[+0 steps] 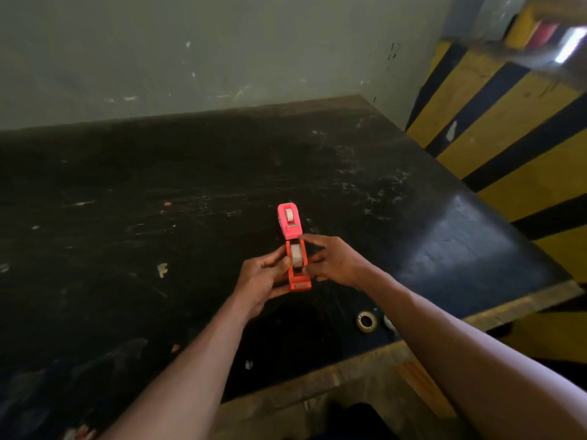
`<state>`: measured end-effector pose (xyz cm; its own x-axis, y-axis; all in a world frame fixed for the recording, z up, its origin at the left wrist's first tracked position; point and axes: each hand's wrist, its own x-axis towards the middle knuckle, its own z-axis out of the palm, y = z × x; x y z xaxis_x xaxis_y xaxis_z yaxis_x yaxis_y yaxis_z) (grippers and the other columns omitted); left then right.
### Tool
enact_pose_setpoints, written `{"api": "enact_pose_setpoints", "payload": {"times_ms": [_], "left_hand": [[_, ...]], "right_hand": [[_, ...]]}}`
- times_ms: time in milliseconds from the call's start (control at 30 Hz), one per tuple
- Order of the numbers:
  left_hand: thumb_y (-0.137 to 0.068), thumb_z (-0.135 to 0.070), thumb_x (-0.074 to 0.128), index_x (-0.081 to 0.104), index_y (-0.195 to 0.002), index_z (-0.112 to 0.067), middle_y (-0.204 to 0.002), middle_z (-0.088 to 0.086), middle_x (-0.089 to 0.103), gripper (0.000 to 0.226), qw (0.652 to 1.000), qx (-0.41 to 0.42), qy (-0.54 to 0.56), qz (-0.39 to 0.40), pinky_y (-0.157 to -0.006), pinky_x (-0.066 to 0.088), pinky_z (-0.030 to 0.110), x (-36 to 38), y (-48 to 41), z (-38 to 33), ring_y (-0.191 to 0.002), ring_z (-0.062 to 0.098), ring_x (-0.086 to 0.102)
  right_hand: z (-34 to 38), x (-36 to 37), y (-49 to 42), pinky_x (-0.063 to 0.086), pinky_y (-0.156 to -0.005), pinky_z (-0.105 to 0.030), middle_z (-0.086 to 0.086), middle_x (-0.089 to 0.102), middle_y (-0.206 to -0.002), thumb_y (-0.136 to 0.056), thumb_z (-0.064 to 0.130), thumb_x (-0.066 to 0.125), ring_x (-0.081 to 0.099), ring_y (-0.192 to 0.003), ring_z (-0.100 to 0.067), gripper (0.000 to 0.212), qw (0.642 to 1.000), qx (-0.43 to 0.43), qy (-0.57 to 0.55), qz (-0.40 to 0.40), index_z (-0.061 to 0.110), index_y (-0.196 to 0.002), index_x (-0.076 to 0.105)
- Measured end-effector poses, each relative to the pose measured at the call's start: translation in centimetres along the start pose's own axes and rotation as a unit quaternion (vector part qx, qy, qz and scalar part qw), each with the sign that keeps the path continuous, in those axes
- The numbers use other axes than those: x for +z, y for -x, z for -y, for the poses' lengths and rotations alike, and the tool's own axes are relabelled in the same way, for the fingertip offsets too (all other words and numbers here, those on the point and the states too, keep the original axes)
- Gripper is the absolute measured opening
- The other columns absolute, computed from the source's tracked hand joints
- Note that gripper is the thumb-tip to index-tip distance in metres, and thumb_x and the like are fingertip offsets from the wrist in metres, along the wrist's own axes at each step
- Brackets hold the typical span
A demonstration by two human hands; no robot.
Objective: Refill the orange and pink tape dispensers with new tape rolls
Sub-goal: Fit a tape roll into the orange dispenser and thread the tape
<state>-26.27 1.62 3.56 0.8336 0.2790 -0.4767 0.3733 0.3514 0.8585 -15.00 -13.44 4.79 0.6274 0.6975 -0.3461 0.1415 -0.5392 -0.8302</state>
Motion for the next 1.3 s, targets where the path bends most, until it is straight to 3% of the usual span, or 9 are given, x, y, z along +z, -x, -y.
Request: {"api": "enact_pose_setpoints", "payload": {"times_ms": [200,300,400,567,667,767,867,1067,1300], "left_hand": [[-0.108,-0.011,0.048,0.064,-0.139,-0.018,-0.126,0.011,0.075,0.037,1.0,-0.029,0.002,0.011,-0.071,0.065,0.035,0.9,-1.0,0.0,-0.107,0.023,0.076],[-0.108,-0.005,0.044,0.06,-0.144,-0.017,-0.128,0.011,0.074,0.041,0.999,-0.038,-0.016,0.023,-0.067,0.065,0.03,1.8,-1.8,-0.1,-0.103,0.019,0.076],[-0.106,-0.003,0.047,0.059,-0.145,-0.016,-0.128,0.011,0.075,0.042,0.999,-0.044,-0.021,0.024,-0.08,0.065,0.036,2.9,-3.3,0.0,-0.109,0.022,0.076],[-0.106,-0.004,0.05,0.061,-0.142,-0.01,-0.124,0.01,0.077,0.039,0.998,-0.049,-0.044,0.0,-0.099,0.06,0.042,5.7,-7.1,-0.6,-0.112,0.022,0.075],[-0.107,-0.004,0.047,0.063,-0.139,-0.005,-0.12,0.011,0.077,0.036,0.998,-0.042,-0.054,-0.009,-0.087,0.062,0.035,8.3,-9.4,-1.7,-0.104,0.02,0.075],[-0.106,-0.005,0.05,0.061,-0.142,-0.006,-0.129,0.013,0.074,0.037,0.995,-0.041,-0.089,-0.017,-0.095,0.061,0.038,10.7,-12.0,-2.3,-0.113,0.022,0.073],[-0.105,-0.007,0.054,0.06,-0.144,-0.01,-0.133,0.011,0.072,0.04,0.992,-0.053,-0.113,-0.032,-0.104,0.058,0.044,12.2,-14.6,-2.1,-0.122,0.023,0.07],[-0.103,-0.006,0.058,0.063,-0.142,-0.015,-0.13,0.007,0.073,0.041,0.987,-0.051,-0.118,-0.101,-0.089,0.059,0.031,12.8,-18.0,-0.2,-0.115,0.019,0.071],[-0.096,-0.002,0.064,0.072,-0.132,-0.021,-0.118,0.008,0.079,0.042,0.968,-0.037,-0.196,-0.152,-0.102,0.06,0.048,12.3,-21.1,-0.5,-0.111,0.026,0.075]], "right_hand": [[-0.9,-0.9,0.1,0.058,-0.092,-0.046,-0.006,0.075,-0.106,-0.089,0.011,0.069,0.074,-0.097,-0.018,0.07,1.0,0.009,-0.026,0.003,0.038,-0.146,0.039],[-1.2,-1.9,0.4,0.059,-0.087,-0.035,0.001,0.071,-0.106,-0.091,0.008,0.066,0.071,-0.095,-0.013,0.067,0.999,0.023,-0.042,0.007,0.039,-0.145,0.039],[-2.1,-3.0,-0.2,0.06,-0.076,-0.026,0.0,0.069,-0.109,-0.091,0.004,0.065,0.069,-0.09,-0.009,0.072,0.997,0.038,-0.065,0.005,0.031,-0.15,0.033],[-4.9,-5.7,-3.3,0.059,-0.088,-0.038,-0.004,0.074,-0.104,-0.09,0.011,0.068,0.073,-0.095,-0.016,0.081,0.998,0.051,-0.033,-0.033,0.027,-0.155,0.022],[-6.4,-8.2,-5.4,0.061,-0.083,-0.038,-0.005,0.074,-0.103,-0.09,0.013,0.068,0.074,-0.09,-0.017,0.066,0.996,0.055,-0.02,-0.061,0.023,-0.149,0.038],[-8.0,-10.9,-6.9,0.061,-0.085,-0.041,0.0,0.075,-0.098,-0.089,0.01,0.067,0.073,-0.09,-0.012,0.042,0.998,0.028,-0.001,-0.064,0.025,-0.128,0.06],[-9.5,-12.6,-8.3,0.059,-0.089,-0.037,0.003,0.075,-0.099,-0.088,0.006,0.066,0.071,-0.092,-0.009,0.041,0.997,0.013,0.019,-0.073,0.023,-0.126,0.063],[-12.2,-12.6,-12.2,0.058,-0.089,-0.034,0.002,0.076,-0.096,-0.085,0.001,0.065,0.072,-0.089,-0.01,0.047,0.997,0.003,0.026,-0.067,0.024,-0.125,0.064],[-12.5,-12.0,-16.2,0.056,-0.089,-0.03,-0.002,0.076,-0.102,-0.084,-0.001,0.065,0.071,-0.094,-0.014,0.043,0.992,0.003,0.056,-0.112,0.019,-0.121,0.067]]}}
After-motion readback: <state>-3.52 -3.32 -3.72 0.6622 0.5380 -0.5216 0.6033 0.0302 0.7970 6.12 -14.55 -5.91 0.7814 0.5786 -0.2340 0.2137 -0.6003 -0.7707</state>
